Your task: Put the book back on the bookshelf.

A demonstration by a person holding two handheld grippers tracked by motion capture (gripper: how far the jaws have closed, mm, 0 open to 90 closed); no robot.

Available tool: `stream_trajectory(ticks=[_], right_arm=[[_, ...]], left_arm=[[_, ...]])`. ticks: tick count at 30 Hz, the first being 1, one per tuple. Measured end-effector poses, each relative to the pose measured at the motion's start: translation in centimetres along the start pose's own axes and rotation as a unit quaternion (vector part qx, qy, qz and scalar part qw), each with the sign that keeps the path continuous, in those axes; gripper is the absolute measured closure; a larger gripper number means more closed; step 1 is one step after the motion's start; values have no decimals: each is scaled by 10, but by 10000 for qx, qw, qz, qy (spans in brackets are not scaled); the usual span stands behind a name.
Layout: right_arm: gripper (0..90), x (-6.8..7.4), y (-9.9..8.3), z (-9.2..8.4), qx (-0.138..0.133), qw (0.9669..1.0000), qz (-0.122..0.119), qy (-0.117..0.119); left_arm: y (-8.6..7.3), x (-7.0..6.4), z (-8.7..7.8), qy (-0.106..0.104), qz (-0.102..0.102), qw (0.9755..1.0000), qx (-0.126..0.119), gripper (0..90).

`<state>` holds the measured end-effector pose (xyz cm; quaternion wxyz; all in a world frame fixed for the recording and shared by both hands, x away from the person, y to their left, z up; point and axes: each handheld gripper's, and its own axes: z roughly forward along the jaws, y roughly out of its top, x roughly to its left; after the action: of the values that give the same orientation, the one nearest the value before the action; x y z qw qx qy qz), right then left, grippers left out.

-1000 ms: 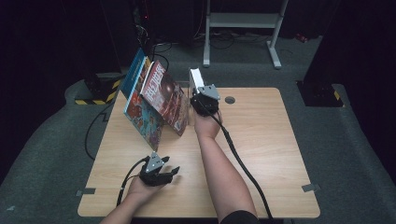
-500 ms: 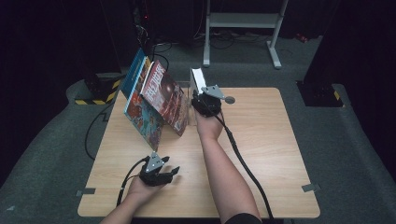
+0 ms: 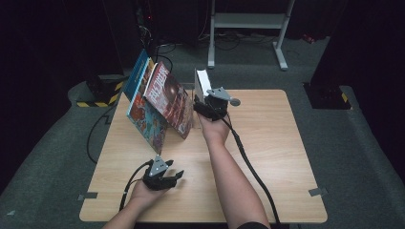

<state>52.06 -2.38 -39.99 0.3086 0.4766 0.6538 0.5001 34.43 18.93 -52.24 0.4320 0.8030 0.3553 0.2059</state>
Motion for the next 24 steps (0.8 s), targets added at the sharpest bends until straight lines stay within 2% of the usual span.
stream_trajectory(ticks=[13, 19, 21, 24], right_arm=[[196, -4, 2, -11, -127, 9998, 16, 118], [169, -2, 2, -14, -65, 9999, -13, 126], [164, -1, 2, -15, -67, 9999, -22, 135], [158, 0, 2, -16, -74, 9999, -29, 146]], left_arm=[[0, -1, 0, 30, 60, 10000, 24, 375], [0, -2, 0, 28, 20, 10000, 29, 369], [0, -1, 0, 64, 88, 9999, 31, 369], [0, -1, 0, 51, 73, 10000, 30, 369]])
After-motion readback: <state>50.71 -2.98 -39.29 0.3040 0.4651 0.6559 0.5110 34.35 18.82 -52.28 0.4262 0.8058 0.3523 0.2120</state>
